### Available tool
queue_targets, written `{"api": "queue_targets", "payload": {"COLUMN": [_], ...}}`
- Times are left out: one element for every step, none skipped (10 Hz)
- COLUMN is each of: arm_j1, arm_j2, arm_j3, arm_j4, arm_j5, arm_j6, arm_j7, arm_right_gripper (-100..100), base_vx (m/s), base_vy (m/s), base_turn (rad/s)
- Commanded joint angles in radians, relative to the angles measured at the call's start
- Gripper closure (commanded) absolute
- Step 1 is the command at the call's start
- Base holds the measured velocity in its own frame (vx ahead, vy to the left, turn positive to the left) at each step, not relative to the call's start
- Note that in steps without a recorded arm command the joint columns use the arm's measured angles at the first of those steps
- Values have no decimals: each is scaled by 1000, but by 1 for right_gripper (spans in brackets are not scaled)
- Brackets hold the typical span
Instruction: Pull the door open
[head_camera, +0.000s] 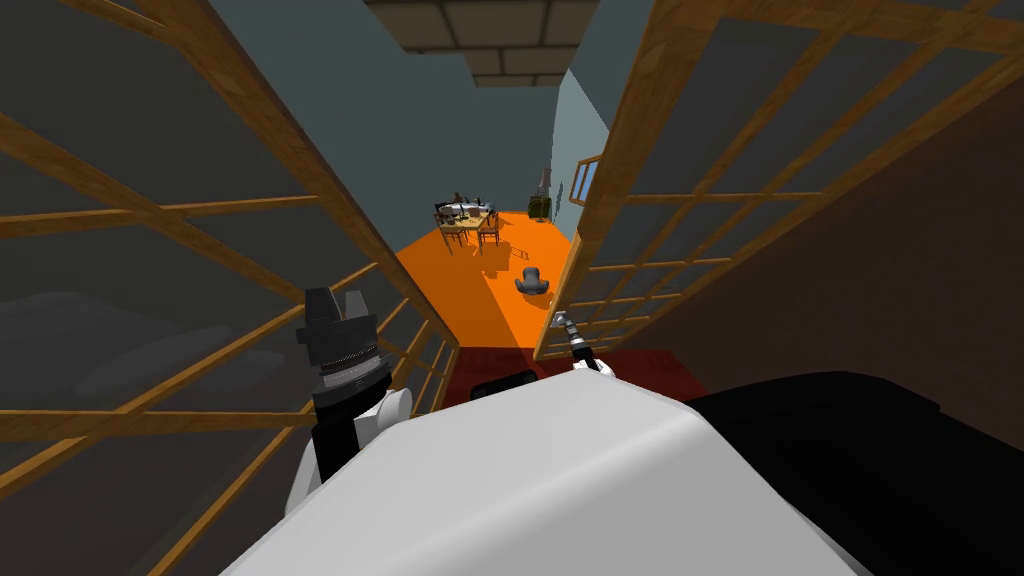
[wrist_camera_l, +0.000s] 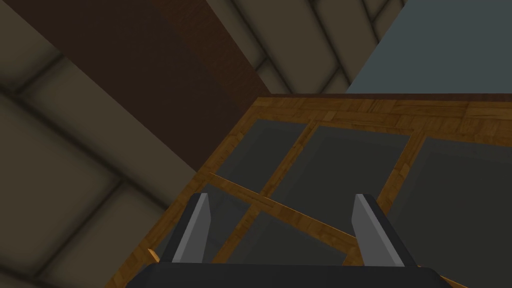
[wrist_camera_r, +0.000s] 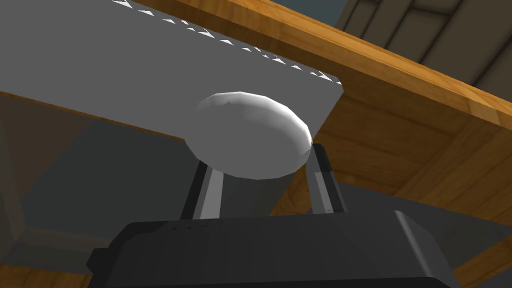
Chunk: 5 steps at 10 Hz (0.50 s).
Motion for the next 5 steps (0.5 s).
{"api": "queue_targets", "payload": {"arm_j1": [-10, -10, -11, -13, -13], "arm_j2": [7, 7, 5, 4, 4], "arm_j3": [19, 19, 27, 36, 36], "arm_j4": [7, 7, 7, 7, 7], "arm_j5": [-16, -16, -33, -50, -50], "arm_j6": [-5, -5, -4, -2, -2], "arm_j7": [-50, -52, -93, -118, -135], "arm_right_gripper": [100, 100, 100, 100, 100], "base_vx": [-32, -31, -33, -46, -34], "base_vy": [-18, -15, -12, -30, -24], "base_turn": [47, 37, 66, 80, 36]}}
